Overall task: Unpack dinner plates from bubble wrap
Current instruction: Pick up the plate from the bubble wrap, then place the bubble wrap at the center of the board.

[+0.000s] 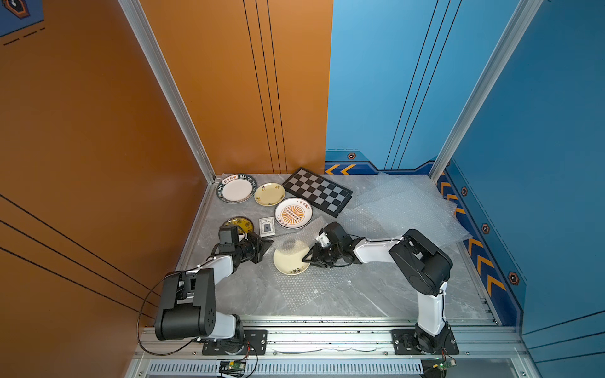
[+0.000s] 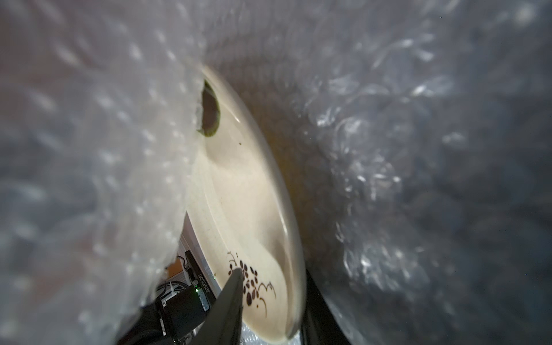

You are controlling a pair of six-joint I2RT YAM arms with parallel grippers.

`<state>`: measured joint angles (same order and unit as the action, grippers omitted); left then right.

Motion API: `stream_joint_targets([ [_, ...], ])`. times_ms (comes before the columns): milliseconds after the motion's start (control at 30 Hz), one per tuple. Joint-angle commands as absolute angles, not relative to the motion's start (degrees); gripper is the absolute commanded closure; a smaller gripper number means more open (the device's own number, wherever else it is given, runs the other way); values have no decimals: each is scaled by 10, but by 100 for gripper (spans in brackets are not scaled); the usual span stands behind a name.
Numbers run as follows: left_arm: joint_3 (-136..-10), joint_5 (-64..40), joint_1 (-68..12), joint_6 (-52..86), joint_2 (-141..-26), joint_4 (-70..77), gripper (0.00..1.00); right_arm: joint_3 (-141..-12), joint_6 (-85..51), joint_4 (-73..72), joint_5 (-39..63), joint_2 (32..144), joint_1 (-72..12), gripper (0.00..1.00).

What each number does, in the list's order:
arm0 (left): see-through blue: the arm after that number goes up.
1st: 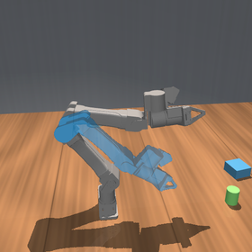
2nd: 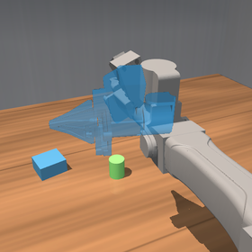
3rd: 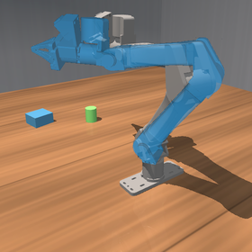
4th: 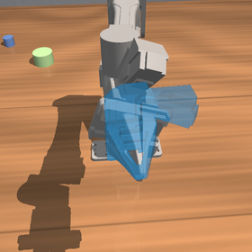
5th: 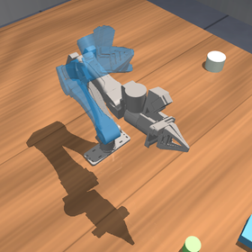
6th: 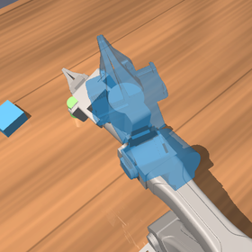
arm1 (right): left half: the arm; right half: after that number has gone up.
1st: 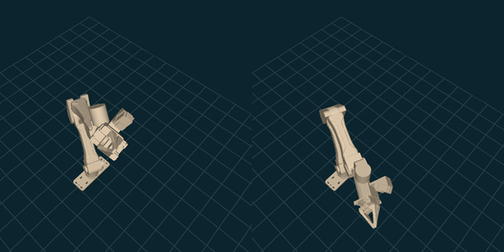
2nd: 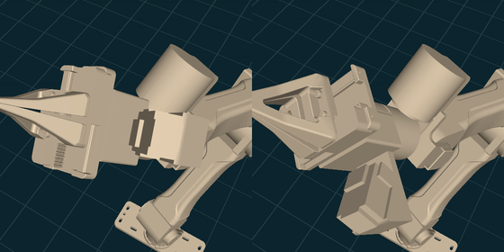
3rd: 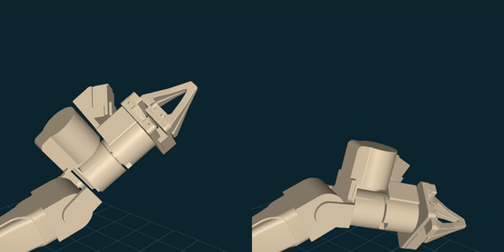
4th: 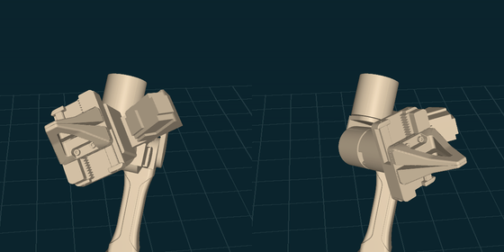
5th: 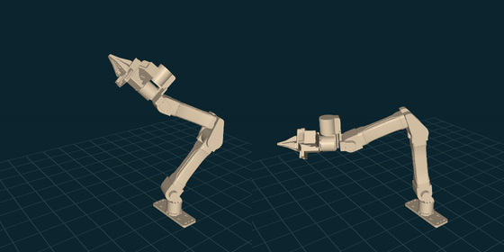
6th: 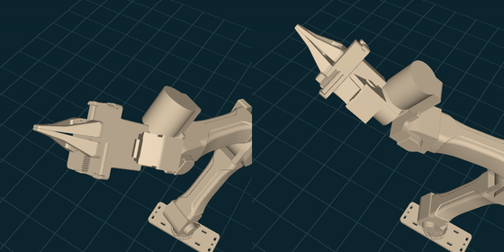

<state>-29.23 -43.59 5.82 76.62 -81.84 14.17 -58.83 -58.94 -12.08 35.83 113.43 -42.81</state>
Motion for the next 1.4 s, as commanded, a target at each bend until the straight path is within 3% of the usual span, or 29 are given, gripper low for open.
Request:
stream_joint_targets([
  [0,-287,-443,52,772,-812,147,100,-596,-606,-145,343,1144,-431,80],
  [333,-288,-441,53,772,-809,147,100,-550,-560,-35,320,1053,-423,100],
  [767,-295,-451,37,755,-824,147,100,-423,-527,178,263,732,-333,100],
  [933,-289,-452,-31,747,-825,147,100,-464,-519,259,234,641,-295,100],
  [1133,-265,-422,-138,755,-821,146,100,-593,-491,293,237,741,-306,100],
  [1367,-266,-417,-238,762,-870,176,100,-814,-472,294,266,956,-331,100],
])
